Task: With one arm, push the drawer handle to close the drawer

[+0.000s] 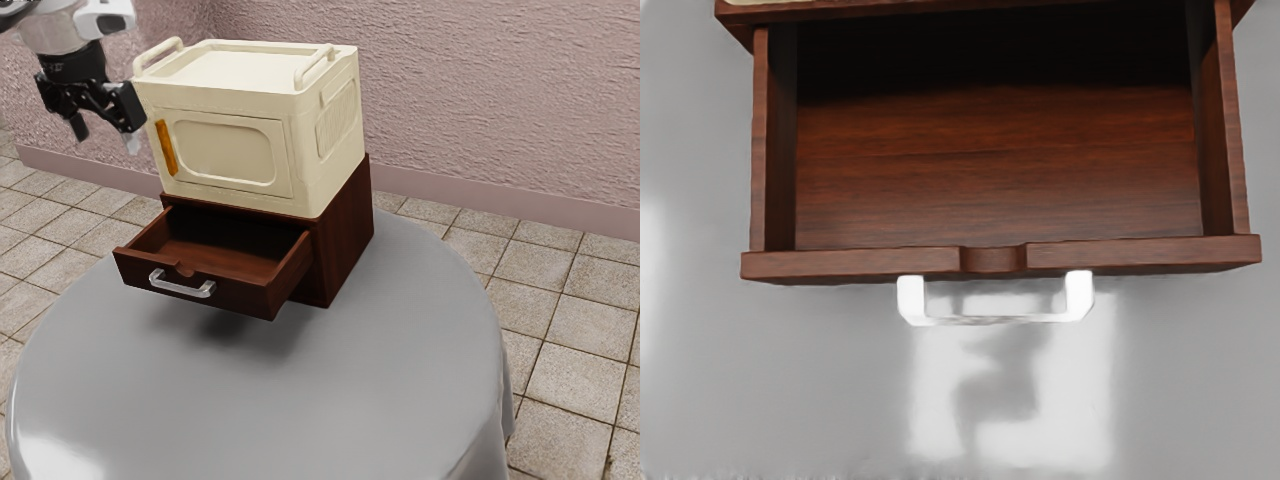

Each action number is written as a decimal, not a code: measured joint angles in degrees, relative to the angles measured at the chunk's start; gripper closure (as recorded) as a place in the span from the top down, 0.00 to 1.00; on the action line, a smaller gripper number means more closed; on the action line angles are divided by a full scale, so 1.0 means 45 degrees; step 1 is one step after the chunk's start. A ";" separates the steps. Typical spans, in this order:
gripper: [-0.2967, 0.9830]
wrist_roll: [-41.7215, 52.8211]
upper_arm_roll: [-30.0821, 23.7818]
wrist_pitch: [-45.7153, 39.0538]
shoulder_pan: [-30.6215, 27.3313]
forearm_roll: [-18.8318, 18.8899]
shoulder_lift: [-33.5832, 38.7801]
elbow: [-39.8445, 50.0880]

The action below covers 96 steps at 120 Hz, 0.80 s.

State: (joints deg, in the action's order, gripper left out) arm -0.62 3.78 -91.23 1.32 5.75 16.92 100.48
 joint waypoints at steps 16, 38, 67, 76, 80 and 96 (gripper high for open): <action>0.77 -0.0071 0.0039 -0.0086 -0.0002 0.0234 0.0257 0.0331; 0.77 -0.0244 0.0395 -0.0449 0.0171 0.0124 0.0891 0.1981; 0.53 -0.0748 0.0552 -0.3531 0.0449 -0.0115 0.0152 0.5731; 0.40 -0.0922 0.0767 -0.4422 0.0436 -0.0141 -0.0213 0.6252; 0.36 -0.1019 0.0855 -0.4819 0.0432 -0.0148 -0.0275 0.6492; 0.25 -0.1310 0.0949 -0.6351 0.0438 -0.0126 -0.0374 0.7719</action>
State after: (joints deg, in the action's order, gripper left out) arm -6.51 8.05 -119.80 3.30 5.18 15.23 135.21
